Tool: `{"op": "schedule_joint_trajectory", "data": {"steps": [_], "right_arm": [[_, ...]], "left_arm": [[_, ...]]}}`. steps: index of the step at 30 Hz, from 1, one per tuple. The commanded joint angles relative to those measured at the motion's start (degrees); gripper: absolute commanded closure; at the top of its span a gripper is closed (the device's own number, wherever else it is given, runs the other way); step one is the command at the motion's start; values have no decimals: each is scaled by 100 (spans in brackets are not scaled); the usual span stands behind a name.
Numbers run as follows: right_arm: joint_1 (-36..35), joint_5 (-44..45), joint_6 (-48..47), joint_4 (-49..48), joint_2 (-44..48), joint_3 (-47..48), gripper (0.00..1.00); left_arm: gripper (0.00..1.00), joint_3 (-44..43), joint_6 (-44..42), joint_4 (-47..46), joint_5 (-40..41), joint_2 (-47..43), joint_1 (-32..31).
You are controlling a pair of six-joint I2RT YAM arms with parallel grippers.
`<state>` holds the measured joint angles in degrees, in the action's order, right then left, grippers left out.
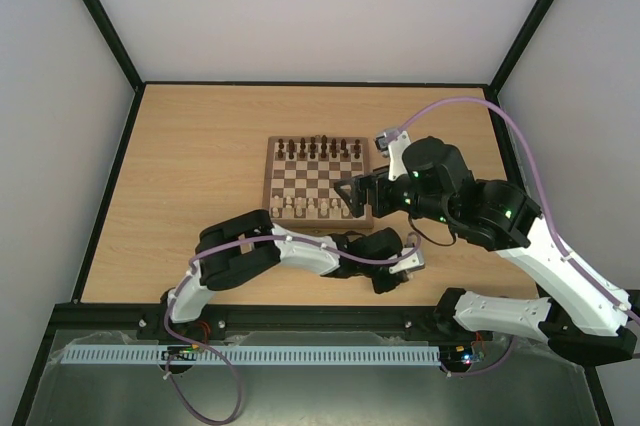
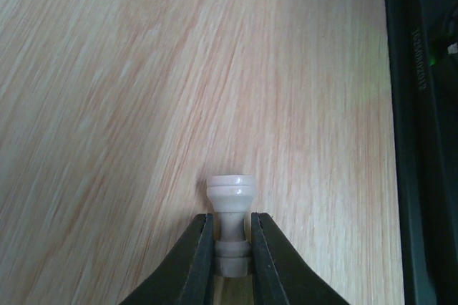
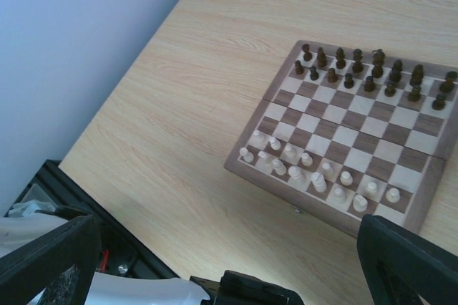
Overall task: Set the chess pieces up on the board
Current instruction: Pick up the chess piece at the center of the board.
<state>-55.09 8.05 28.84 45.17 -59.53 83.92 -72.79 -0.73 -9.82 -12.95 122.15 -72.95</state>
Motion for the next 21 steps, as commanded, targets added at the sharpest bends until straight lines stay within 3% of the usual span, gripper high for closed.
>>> {"op": "schedule_joint_trajectory", "data": {"steps": [1,14,21], "right_arm": [[25,-390,-71,-339,53,3,1],[25,-1119,-210,-978,307,-134,1],[26,-1277,-274,-1012,242,-16,2]], "left_arm": [[93,466,318,96,435,-198,52],[93,999,686,365,1079,-1026,65],[93,1539,864,476,1319,-1903,154]]}}
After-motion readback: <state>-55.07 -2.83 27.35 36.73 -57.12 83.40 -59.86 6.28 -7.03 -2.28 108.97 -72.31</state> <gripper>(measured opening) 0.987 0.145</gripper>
